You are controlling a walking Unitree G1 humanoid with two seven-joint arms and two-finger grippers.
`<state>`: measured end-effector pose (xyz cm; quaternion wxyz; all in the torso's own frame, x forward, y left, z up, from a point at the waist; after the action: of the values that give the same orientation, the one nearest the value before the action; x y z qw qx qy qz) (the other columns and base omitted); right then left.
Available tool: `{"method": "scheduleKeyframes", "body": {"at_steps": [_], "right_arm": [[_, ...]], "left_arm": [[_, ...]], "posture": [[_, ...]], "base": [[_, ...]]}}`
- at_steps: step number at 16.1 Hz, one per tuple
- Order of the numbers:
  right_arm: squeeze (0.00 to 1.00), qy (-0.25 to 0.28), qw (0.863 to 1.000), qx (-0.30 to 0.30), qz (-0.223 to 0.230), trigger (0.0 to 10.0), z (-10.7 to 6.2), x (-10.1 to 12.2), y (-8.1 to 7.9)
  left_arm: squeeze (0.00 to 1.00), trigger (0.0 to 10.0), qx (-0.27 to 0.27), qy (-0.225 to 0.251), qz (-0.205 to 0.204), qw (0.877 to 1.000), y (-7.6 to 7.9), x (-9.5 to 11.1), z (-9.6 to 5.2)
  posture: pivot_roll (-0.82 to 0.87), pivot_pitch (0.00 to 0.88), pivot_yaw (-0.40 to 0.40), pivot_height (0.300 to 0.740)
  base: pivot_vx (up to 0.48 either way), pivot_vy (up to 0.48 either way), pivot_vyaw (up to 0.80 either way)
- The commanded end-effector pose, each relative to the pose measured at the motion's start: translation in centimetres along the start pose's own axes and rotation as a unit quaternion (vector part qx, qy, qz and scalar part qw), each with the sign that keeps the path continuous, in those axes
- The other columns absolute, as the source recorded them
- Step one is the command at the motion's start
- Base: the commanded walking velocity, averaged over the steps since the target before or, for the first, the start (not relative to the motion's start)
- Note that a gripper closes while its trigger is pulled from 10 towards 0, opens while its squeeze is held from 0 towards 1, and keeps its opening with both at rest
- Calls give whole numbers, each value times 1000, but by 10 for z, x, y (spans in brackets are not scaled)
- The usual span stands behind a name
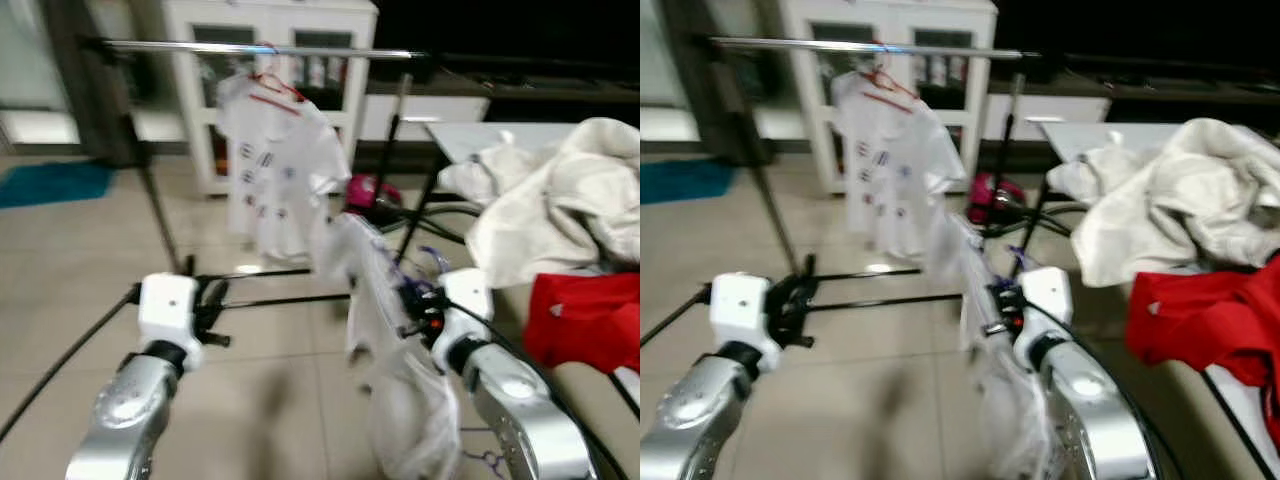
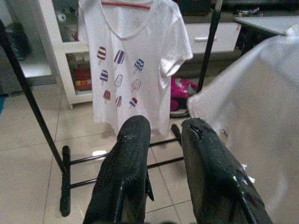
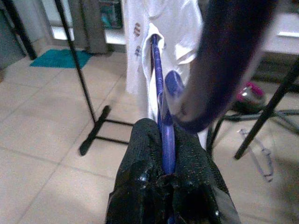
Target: Hang hanger
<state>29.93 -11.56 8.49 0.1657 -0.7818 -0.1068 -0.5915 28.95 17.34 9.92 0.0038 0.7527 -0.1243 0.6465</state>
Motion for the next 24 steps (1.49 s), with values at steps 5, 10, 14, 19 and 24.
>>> {"method": "scheduleKeyframes", "body": {"at_steps": [5, 10, 14, 19, 24], "right_arm": [[0, 15, 1000, -18, -6, 10000, -1, 7, 10], [0, 21, 1000, -22, -5, 10000, 0, 9, 12], [0, 20, 1000, -22, -5, 10000, 1, 9, 12], [0, 16, 1000, 1, -10, 10000, 3, 10, 5], [0, 17, 1000, 6, -21, 10000, 4, 13, 4]], "left_arm": [[0, 10000, -16, 10, 0, 1000, 10, 7, 2], [0, 10000, -23, 12, 7, 1000, 11, 9, 4], [0, 10000, -27, 10, 12, 1000, 11, 10, 4], [0, 10000, -29, 10, 13, 999, 12, 9, 3], [0, 10000, -32, 10, 15, 999, 13, 10, 3]], "posture": [[39, 0, -51, 740], [40, 0, -45, 740], [42, 0, -46, 740], [44, 0, -54, 740], [45, 0, -56, 740]], "base": [[359, 0, 640], [359, 0, 0], [364, 0, 0], [361, 0, 128], [361, 0, 618]]}}
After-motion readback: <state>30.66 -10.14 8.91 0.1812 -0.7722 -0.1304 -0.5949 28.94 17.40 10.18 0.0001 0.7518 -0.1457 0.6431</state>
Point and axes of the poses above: a point about 5 cm out from each wrist's last joint towards the gripper, its own z axis pointing out of the wrist towards the gripper, its own x axis along the axis of the wrist's last joint, y = z × x, the point moved 6 cm from there along z, pointing out of the wrist towards the gripper, and after that the axes turned 7 degrees about z, right-handed, at the moved point
